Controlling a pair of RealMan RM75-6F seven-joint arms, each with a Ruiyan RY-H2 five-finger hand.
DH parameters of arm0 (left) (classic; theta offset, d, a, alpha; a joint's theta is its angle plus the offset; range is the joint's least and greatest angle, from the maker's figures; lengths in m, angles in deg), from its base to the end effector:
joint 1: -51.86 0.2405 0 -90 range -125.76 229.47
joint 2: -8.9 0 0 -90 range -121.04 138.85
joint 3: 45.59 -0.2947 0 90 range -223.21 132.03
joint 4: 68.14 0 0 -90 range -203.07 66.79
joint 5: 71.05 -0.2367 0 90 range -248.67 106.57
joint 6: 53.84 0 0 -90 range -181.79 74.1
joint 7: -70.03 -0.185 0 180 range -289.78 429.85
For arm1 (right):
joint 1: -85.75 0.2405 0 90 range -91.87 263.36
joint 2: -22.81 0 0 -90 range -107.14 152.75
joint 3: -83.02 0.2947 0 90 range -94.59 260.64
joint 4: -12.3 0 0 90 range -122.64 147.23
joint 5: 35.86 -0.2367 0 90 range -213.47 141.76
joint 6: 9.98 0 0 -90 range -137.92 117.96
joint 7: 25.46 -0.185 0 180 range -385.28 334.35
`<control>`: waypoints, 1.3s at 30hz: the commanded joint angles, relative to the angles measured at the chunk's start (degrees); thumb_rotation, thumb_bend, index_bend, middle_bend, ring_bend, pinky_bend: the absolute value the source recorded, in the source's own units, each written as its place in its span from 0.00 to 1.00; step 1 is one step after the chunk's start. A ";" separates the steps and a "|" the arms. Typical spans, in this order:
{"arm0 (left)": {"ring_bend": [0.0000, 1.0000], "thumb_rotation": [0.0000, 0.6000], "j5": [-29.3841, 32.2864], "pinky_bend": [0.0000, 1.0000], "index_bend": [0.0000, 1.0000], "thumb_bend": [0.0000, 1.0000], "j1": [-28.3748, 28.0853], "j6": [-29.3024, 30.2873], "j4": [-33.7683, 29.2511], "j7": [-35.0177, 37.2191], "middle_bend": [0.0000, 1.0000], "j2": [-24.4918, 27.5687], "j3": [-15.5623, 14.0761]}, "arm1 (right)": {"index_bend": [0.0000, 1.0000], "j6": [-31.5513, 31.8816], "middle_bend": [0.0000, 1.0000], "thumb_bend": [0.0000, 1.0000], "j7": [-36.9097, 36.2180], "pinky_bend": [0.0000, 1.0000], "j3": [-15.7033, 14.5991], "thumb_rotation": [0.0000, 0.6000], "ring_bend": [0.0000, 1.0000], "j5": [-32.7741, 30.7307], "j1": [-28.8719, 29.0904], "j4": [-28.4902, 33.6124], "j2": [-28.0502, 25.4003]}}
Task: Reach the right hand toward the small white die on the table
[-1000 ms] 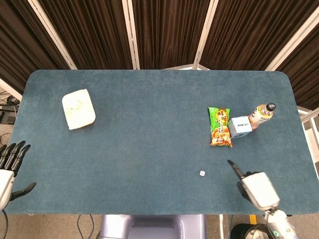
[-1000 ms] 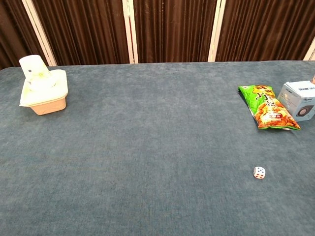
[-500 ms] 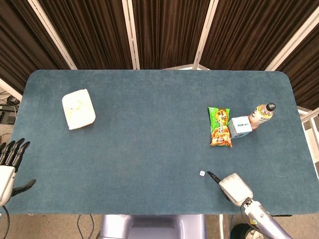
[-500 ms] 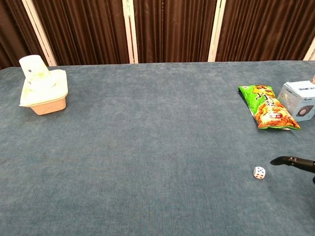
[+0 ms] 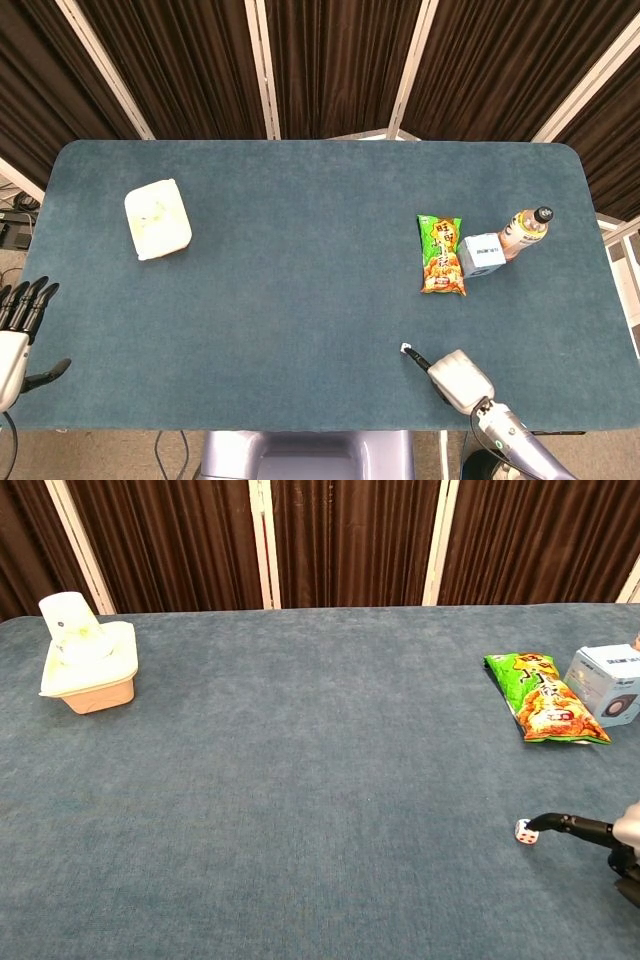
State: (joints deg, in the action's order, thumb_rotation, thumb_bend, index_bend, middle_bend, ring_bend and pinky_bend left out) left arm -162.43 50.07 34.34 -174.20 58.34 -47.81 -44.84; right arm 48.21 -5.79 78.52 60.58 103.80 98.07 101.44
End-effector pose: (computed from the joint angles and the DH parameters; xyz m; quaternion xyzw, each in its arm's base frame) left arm -0.3066 0.1975 0.1713 -0.6264 -0.3478 -0.3699 0.5915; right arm -0.3060 -0.2359 -0.0391 0.8449 -0.2907 0.2417 0.3785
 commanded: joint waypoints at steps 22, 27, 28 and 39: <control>0.00 1.00 0.59 0.00 0.00 0.00 -0.35 -0.53 0.01 -0.12 0.00 -0.05 -0.15 | 0.07 -1.52 0.78 0.65 2.65 1.00 -3.77 1.00 0.76 -0.74 1.13 3.63 -1.62; 0.00 1.00 0.58 0.00 0.00 0.00 -0.37 -0.54 0.06 -0.22 0.00 -0.11 -0.23 | 0.07 1.70 0.78 0.65 2.13 1.00 -5.31 1.00 0.76 2.85 0.60 4.89 -2.36; 0.00 1.00 0.57 0.00 0.00 0.00 -0.37 -0.54 0.07 -0.25 0.00 -0.13 -0.25 | 0.07 2.54 0.78 0.65 1.95 1.00 -5.57 1.00 0.76 3.67 0.48 5.08 -2.55; 0.00 1.00 0.45 0.00 0.00 0.00 -0.30 -0.24 -0.04 -0.34 0.00 -0.18 -0.32 | 0.07 20.95 0.64 0.52 -3.72 0.73 -2.64 1.00 0.64 11.39 -2.04 5.44 -5.84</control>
State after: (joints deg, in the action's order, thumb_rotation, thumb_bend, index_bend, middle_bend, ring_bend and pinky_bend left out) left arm -161.97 49.76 34.08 -174.23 57.98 -47.99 -45.16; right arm 61.89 -6.49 73.72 69.58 103.13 103.92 96.95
